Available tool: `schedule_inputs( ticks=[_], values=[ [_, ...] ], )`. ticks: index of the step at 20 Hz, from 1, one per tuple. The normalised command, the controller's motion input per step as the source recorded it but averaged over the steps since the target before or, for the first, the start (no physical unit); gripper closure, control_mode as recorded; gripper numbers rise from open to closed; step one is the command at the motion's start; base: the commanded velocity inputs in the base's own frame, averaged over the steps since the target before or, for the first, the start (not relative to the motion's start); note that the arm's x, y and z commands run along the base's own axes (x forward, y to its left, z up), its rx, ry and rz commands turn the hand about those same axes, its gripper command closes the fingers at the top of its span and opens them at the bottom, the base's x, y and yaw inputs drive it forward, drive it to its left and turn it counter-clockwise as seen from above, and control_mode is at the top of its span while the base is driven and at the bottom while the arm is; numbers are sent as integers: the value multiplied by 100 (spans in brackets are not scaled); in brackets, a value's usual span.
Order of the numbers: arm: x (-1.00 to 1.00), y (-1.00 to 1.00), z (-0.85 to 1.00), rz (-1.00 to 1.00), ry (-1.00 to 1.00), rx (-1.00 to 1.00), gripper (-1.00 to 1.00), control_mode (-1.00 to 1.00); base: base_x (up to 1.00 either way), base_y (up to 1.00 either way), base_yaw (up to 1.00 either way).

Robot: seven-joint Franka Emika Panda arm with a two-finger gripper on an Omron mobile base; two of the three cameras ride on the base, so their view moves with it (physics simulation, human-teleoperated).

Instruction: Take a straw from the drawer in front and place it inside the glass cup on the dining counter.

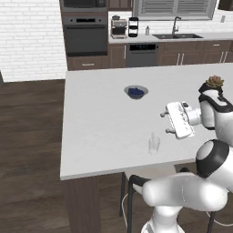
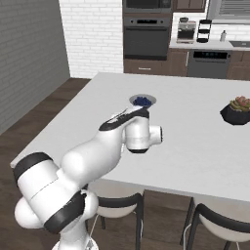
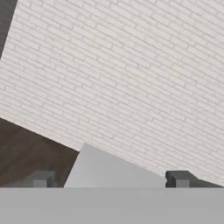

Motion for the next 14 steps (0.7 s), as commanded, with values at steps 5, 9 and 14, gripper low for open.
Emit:
schedule_inputs(
  ticks=[5, 9, 14],
  values=[
    [-16, 0, 66, -2, -6, -2, -100, -100, 0, 0, 0],
    [-2, 9, 64, -2, -5, -6, -100, -100, 0, 0, 0],
    [0, 24, 60, -4, 0, -9, -100, -100, 0, 0, 0]
  ],
)
